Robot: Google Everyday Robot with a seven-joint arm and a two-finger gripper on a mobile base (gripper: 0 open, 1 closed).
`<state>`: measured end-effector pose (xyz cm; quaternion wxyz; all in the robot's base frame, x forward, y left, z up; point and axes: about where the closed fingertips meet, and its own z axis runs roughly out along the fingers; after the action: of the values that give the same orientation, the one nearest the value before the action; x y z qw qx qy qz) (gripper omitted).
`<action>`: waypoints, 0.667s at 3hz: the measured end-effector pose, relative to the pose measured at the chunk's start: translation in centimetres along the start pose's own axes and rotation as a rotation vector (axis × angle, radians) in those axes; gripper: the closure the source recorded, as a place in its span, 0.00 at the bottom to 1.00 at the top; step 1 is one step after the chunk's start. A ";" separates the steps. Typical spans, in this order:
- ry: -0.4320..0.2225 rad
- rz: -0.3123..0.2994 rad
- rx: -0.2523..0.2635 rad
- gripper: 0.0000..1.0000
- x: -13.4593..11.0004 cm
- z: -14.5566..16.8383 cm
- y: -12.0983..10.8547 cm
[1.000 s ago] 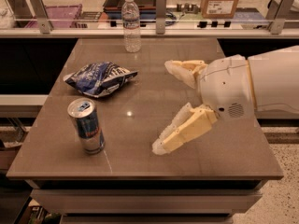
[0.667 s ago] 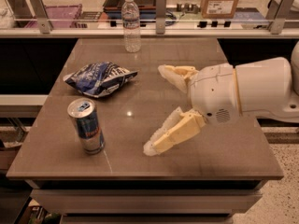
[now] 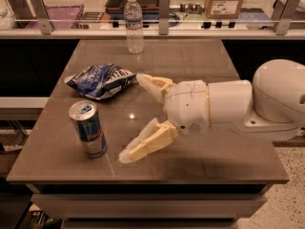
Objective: Move redbull can near water bottle
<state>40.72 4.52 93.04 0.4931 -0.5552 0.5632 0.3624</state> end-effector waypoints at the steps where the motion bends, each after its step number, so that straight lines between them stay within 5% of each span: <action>1: -0.075 -0.010 -0.043 0.00 -0.6 2.5 0.5; 2: -0.126 -0.009 -0.083 0.00 -0.8 4.7 0.7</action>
Offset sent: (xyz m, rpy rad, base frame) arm 0.0050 0.0688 -0.0130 0.1731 0.0125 0.1467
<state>40.66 9.31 92.50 0.5056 -0.5541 0.5130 0.4173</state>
